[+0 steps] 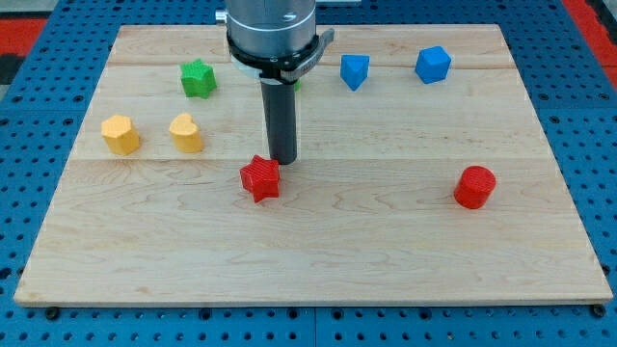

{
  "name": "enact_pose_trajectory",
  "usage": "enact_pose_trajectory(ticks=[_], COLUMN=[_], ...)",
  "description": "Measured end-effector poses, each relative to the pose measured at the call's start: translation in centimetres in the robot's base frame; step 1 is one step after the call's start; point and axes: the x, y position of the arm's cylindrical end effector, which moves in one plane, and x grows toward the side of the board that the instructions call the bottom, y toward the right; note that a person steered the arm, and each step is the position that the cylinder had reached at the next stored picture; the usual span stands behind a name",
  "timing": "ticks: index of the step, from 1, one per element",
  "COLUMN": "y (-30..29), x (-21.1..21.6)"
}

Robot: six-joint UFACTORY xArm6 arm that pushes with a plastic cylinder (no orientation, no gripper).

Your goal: Move your arm towards the center left of the board

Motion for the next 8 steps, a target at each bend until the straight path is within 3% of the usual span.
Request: enact_pose_trajectory(ticks=[2,6,8], y=[-2.0,-22.1,-22.8], x=[-6.7,-8.0,-7.4])
